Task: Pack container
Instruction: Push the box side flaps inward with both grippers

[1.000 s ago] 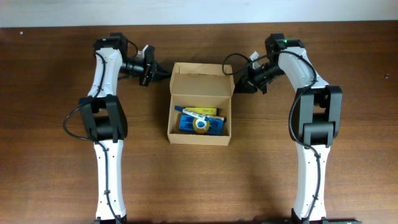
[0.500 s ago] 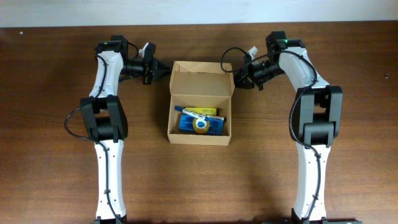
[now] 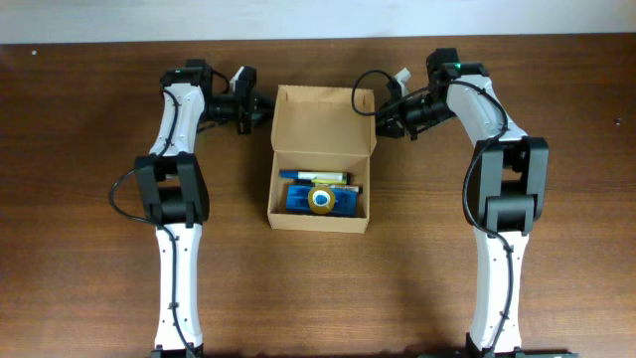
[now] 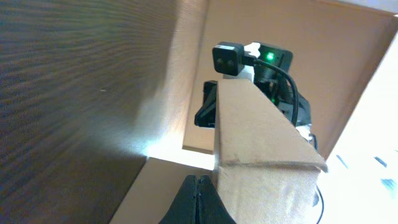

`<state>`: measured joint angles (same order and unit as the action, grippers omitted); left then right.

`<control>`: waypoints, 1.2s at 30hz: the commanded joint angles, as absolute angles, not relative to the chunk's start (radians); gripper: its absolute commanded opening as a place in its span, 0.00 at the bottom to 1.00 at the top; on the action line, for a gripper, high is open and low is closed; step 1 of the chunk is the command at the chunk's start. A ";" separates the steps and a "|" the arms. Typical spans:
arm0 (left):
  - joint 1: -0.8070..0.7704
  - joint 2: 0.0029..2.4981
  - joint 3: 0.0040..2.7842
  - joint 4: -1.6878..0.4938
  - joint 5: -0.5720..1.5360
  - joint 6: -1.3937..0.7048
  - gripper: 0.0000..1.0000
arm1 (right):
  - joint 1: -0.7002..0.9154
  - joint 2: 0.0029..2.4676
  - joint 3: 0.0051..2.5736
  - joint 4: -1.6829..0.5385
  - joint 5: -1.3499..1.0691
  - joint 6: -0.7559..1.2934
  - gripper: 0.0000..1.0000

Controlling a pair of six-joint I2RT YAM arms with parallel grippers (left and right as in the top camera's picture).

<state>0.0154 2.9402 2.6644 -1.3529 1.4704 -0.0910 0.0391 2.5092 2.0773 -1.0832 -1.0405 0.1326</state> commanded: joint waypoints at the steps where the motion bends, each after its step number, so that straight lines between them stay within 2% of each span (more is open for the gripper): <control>1: 0.007 2.962 2.666 -1.358 1.534 -0.052 0.01 | 0.037 2.519 2.078 -1.084 -1.141 0.082 0.04; 20: 0.000 2.691 2.666 -1.479 1.335 0.070 0.01 | 0.038 2.297 2.079 -1.166 -1.013 0.029 0.04; 28: -0.009 2.635 2.666 -1.689 1.242 0.232 0.01 | 0.040 2.249 2.080 -1.262 -0.942 -0.053 0.04; 36: -0.064 2.566 2.665 -1.688 1.134 0.195 0.01 | 0.060 2.164 2.080 -1.308 -0.859 -0.094 0.04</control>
<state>-0.0360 2.6553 2.6644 -1.6840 1.2018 0.1726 0.0437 2.2501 2.0773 -1.3056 -0.9058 -0.0589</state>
